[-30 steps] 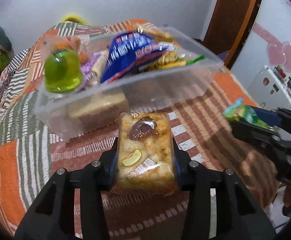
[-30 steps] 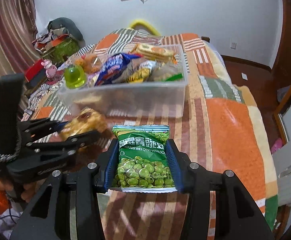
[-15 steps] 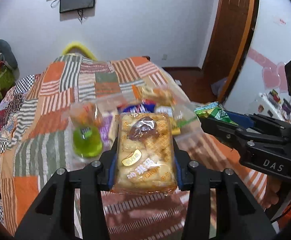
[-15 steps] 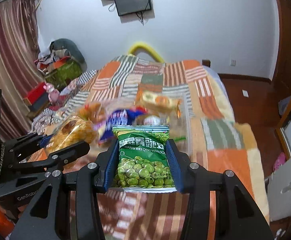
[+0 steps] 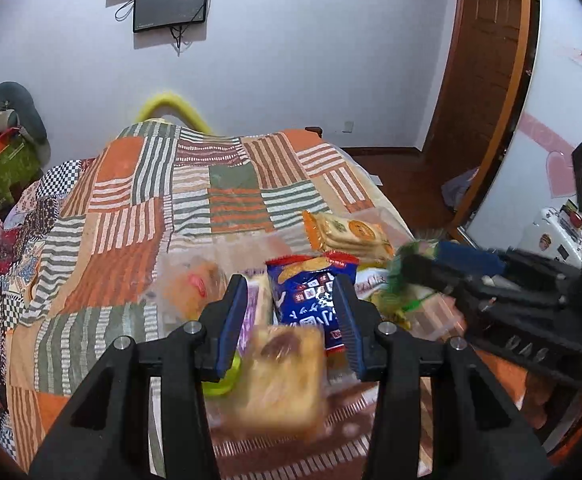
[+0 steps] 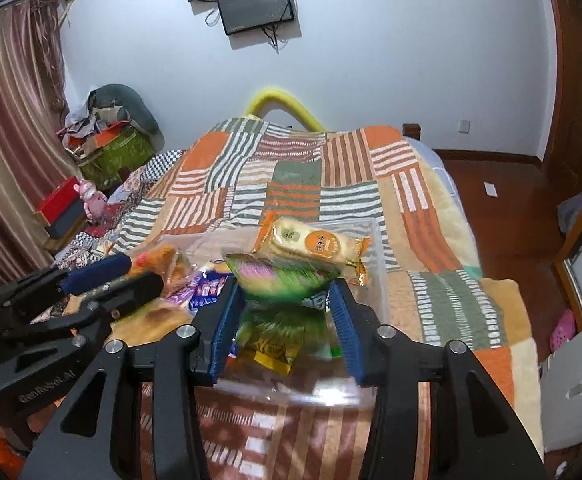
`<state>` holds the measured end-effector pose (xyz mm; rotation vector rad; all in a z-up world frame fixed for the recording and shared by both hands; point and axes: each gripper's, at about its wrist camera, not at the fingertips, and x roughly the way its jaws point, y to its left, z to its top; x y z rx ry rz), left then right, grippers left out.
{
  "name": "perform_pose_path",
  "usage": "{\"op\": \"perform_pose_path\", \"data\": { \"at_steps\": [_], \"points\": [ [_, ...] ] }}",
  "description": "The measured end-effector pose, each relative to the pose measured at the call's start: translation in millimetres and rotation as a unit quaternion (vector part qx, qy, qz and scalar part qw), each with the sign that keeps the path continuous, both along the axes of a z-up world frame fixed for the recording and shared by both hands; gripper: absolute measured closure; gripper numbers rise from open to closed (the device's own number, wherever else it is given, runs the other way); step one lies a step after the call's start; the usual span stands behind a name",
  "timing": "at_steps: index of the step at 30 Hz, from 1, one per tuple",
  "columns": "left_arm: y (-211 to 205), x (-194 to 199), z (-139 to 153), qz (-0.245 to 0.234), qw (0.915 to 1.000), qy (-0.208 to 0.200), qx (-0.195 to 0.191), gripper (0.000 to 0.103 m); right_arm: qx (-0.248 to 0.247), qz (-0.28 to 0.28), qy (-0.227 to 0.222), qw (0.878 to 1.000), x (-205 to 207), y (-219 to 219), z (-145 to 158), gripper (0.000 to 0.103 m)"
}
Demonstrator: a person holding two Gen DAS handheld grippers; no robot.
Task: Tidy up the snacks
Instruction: 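Drop the pastry pack into the box with the left tool while the right drops the pea bag in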
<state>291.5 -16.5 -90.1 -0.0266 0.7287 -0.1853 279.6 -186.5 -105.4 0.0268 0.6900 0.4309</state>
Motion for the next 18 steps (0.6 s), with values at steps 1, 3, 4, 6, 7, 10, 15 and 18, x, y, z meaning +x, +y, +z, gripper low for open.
{"op": "perform_pose_path", "data": {
  "at_steps": [1,3,4,6,7,10,15,18],
  "points": [
    [-1,4,-1,-0.001,1.0,0.0,0.001,0.059,-0.003,0.0,0.002,1.0,3,1,-1,0.063],
    [-3,9,-3,0.002,1.0,-0.001,0.009,0.059,-0.011,-0.002,0.008,1.0,8,4,-7,0.063],
    [-3,11,-5,0.004,0.9999,0.002,0.009,0.059,-0.014,-0.002,0.015,1.0,10,4,-11,0.063],
    [0,13,-8,0.007,0.9999,0.009,-0.001,0.059,-0.009,0.0,0.023,1.0,10,1,-13,0.063],
    [3,14,-9,0.011,0.9999,0.009,-0.005,0.059,-0.007,0.001,0.024,1.0,9,-2,-14,0.063],
    [7,11,-11,0.012,0.9997,0.016,-0.014,0.059,-0.004,0.001,0.02,1.0,3,-9,-11,0.063],
    [12,-4,3,0.013,0.9997,0.004,-0.022,0.058,0.007,0.0,0.005,1.0,-14,-19,6,0.063],
    [14,-24,21,0.018,0.9993,-0.022,-0.024,0.058,0.015,0.004,-0.016,1.0,-31,-22,26,0.063]
  ]
}}
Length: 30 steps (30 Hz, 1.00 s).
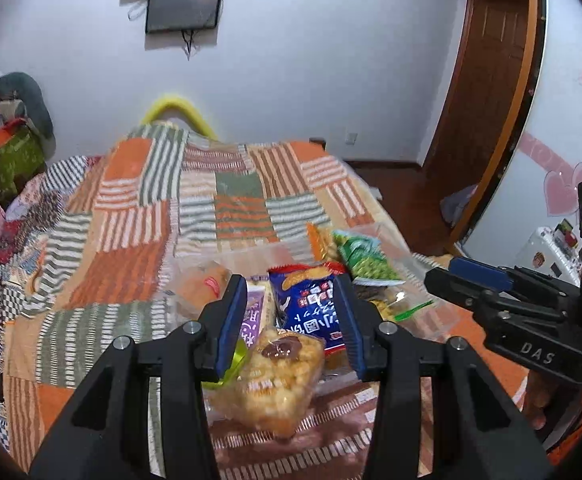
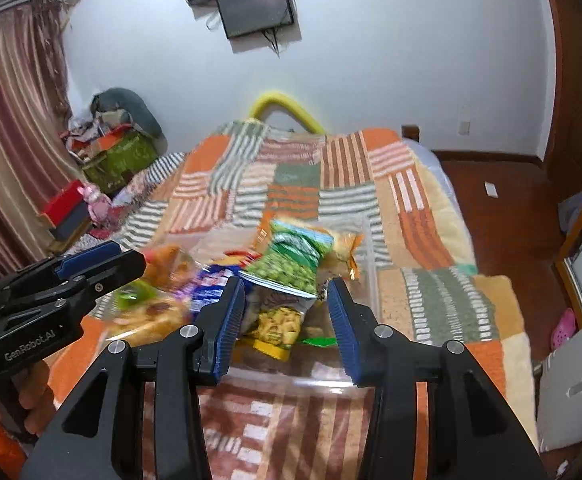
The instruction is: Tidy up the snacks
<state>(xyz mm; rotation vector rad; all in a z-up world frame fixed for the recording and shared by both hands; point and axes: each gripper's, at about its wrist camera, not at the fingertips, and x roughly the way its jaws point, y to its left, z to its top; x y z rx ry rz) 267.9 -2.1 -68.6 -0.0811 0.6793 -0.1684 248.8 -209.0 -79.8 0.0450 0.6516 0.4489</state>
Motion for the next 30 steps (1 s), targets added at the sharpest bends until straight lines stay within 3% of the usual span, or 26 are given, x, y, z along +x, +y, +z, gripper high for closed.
{"op": "perform_pose_path", "data": {
  "at_steps": [4,11,15,24,30],
  "points": [
    [2,-33,29,0.004,0.9991,-0.042,0.001,0.057,0.01,0.009,-0.04,0.999,-31,-3,30,0.062],
    [7,-107,80,0.007,0.9927,-0.12,0.01,0.039,0.026,0.006,-0.114,0.993,-96,-8,72,0.053],
    [10,-139,97,0.008,0.9896,-0.144,0.004,0.029,0.029,0.007,-0.142,0.989,-126,-10,85,0.049],
    [8,-199,112,0.02,0.9804,-0.196,0.012,0.007,0.025,-0.001,-0.185,0.982,-165,-7,93,0.037],
    [0,-224,112,0.021,0.9749,-0.219,0.031,0.0,0.016,-0.004,-0.2,0.98,-173,-3,92,0.029]
  ]
}}
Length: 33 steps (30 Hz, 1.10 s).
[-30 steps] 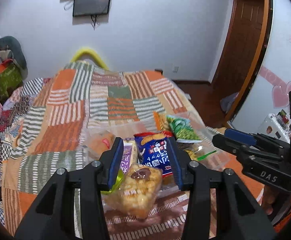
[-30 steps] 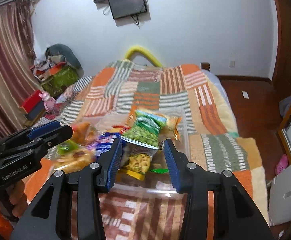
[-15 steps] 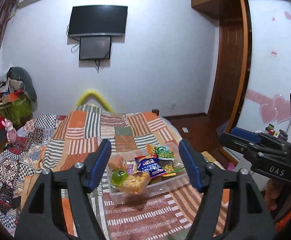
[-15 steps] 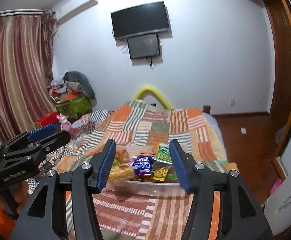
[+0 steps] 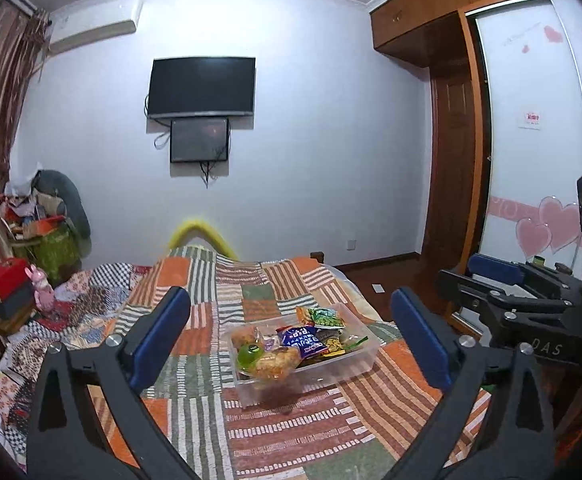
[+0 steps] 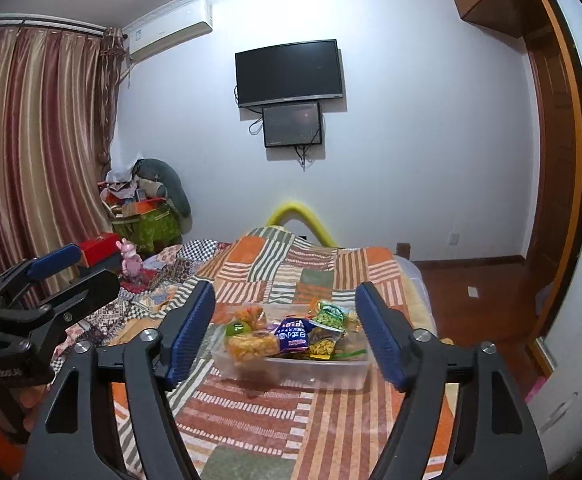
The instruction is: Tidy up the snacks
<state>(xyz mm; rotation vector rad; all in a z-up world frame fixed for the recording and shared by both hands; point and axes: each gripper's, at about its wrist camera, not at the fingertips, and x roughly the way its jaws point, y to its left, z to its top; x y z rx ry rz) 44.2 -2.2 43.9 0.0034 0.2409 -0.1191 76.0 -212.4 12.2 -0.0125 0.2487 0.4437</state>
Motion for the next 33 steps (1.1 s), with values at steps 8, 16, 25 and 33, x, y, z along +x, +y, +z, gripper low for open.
{"op": "perform_pose_path", "data": {
  "at_steps": [8,16,25,33],
  "points": [
    [-2,-14,-2,0.003,1.0,-0.007,0.002,0.0,0.004,-0.009,-0.015,1.0,-16,1,-5,0.009],
    [2,-16,-3,0.006,0.9999,-0.007,-0.007,0.0,0.005,-0.032,-0.047,0.998,-23,3,-6,0.0],
    [4,-13,-6,0.011,0.9998,-0.009,-0.013,0.0,0.007,-0.043,-0.05,0.998,-27,0,-11,0.0],
    [1,-11,-11,0.016,0.9998,-0.01,-0.004,0.0,0.005,-0.043,-0.055,0.998,-30,-1,-12,0.0]
  ]
}}
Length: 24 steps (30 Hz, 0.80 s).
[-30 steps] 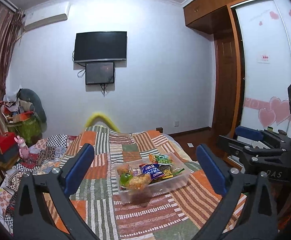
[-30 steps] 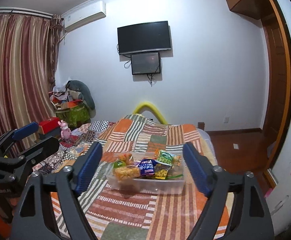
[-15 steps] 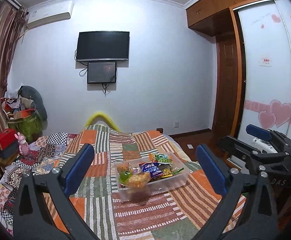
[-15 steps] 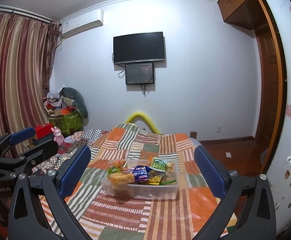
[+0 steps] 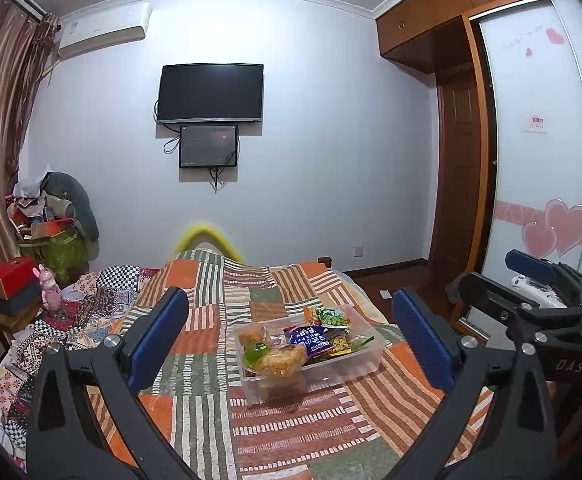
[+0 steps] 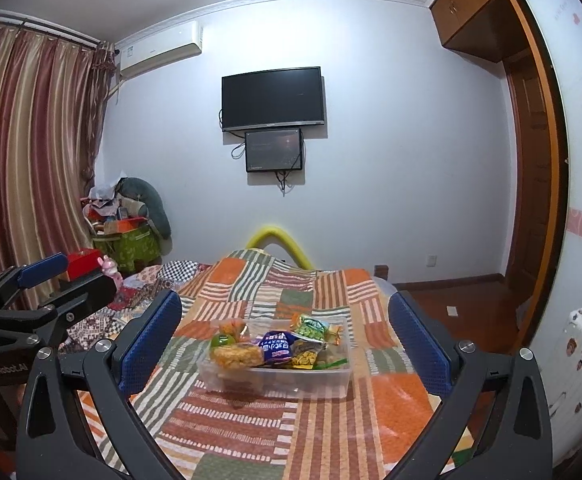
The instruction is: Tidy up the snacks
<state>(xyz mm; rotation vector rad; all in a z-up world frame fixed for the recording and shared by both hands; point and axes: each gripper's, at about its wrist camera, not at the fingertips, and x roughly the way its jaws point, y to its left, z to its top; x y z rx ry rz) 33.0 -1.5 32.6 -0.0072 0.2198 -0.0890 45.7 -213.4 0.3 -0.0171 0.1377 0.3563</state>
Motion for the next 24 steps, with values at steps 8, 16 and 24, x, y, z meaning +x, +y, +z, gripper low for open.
{"op": "perform_pose_path", "data": {
  "at_steps": [8,16,24],
  "points": [
    [2.1,0.1,-3.5,-0.002,0.9999,0.001,-0.01,0.0,-0.009,0.002,-0.004,1.0,-1.6,1.5,1.1,0.0],
    [1.9,2.8,-5.3,-0.011,0.9999,0.009,-0.008,0.0,-0.005,-0.001,-0.001,1.0,-0.6,-0.7,0.2,0.0],
    [0.1,3.9,-8.6,-0.014,0.9998,0.014,-0.004,0.0,-0.005,-0.004,-0.001,1.0,0.9,-1.1,-0.1,0.0]
  ]
}}
